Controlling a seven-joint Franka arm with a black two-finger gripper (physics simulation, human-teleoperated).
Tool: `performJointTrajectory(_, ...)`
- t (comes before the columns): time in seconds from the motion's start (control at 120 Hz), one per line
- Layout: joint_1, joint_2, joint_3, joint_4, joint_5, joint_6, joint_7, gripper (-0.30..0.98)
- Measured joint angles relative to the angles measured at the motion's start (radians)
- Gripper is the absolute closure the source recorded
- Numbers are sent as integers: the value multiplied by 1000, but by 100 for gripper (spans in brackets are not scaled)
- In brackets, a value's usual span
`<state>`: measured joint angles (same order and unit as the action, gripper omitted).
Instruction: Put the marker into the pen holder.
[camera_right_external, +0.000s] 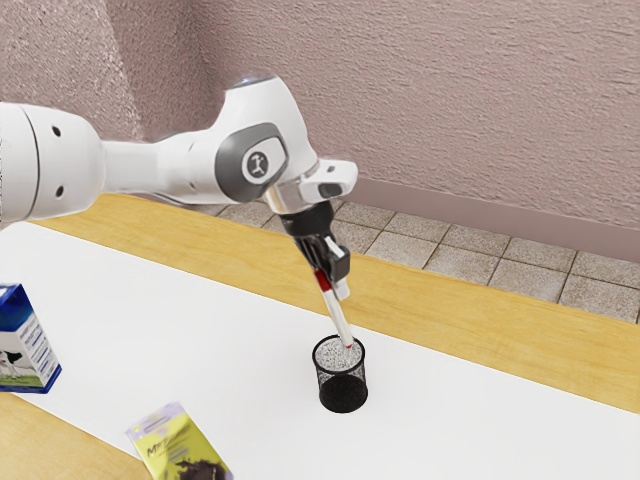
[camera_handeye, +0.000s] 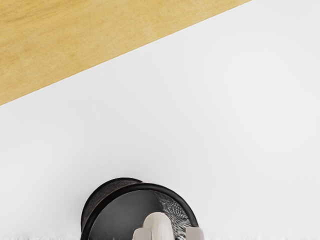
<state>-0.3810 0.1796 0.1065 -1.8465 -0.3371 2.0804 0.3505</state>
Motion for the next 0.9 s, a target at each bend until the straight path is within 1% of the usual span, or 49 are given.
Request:
performJointTrajectory(0.2, 4, 8, -2, -8, 2, -25, 6, 77)
performJointTrajectory(0.5, 14, 96, -2, 28, 5, -24, 22, 77)
performJointTrajectory(0.517, 14, 99, -2, 28, 4, -24, 23, 75)
performJointTrajectory(0.658, 14, 103, -2, 30, -10, -28, 35, 44)
performJointTrajectory(0.733, 13, 92, -1, 47, -8, -29, 41, 31)
performJointTrajectory(0.783, 10, 70, 17, 101, 21, -43, 44, 25)
performJointTrajectory(0.833, 21, 57, 81, 184, 60, -87, 45, 20)
performJointTrajectory(0.858, 52, 47, 112, 216, 78, -116, 45, 18)
performJointTrajectory(0.9, 134, 40, 143, 269, 106, -165, 44, 15)
